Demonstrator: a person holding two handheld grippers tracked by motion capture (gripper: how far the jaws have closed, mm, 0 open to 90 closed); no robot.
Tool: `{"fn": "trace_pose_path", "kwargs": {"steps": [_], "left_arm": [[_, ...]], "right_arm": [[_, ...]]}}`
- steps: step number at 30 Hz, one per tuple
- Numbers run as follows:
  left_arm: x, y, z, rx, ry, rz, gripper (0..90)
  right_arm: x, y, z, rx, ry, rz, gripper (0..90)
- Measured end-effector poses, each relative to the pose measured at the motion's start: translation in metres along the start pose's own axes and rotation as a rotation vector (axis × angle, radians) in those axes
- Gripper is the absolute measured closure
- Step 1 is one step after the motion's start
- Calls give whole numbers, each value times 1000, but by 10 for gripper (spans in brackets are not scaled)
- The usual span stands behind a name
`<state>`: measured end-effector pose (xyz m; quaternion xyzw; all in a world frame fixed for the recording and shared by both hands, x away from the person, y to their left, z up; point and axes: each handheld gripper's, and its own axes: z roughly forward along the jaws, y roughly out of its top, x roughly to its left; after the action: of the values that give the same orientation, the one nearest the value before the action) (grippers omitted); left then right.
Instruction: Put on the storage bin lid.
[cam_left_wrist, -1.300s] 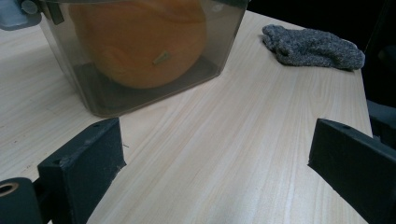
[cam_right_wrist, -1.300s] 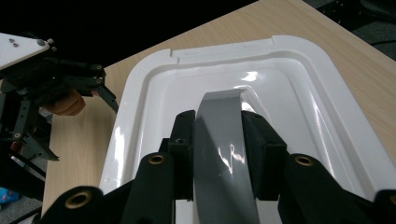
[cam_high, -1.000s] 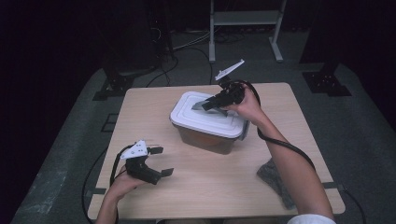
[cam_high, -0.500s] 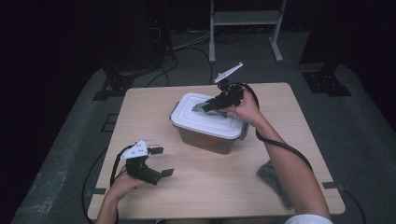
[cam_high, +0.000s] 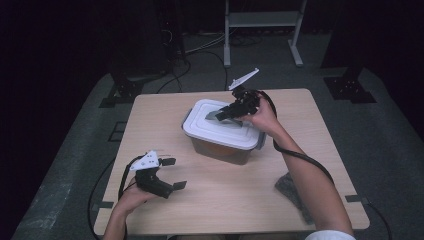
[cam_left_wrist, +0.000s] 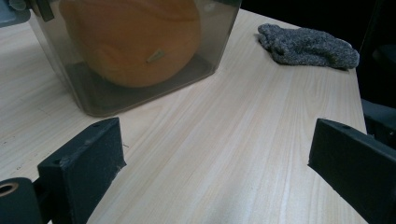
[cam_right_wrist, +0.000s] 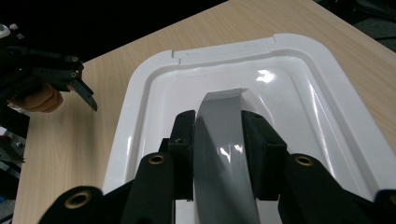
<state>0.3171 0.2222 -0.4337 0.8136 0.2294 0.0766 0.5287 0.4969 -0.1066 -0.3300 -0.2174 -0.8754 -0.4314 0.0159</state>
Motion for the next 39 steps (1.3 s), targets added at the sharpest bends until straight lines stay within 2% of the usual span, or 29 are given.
{"fn": "trace_pose_path", "kwargs": {"steps": [5, 8, 29, 35, 39], "left_arm": [[0, 0, 0, 0, -2, 1, 26], [0, 0, -1, -3, -2, -1, 26], [0, 0, -2, -6, 0, -3, 26], [0, 0, -1, -2, 2, -3, 26], [0, -1, -2, -4, 4, -2, 27]], "right_arm": [[2, -2, 0, 3, 3, -2, 658], [3, -3, 2, 22, 8, -9, 662], [2, -8, 2, -3, 29, 12, 657], [2, -8, -2, -16, 34, 23, 570], [3, -7, -10, -42, 30, 27, 533]]}}
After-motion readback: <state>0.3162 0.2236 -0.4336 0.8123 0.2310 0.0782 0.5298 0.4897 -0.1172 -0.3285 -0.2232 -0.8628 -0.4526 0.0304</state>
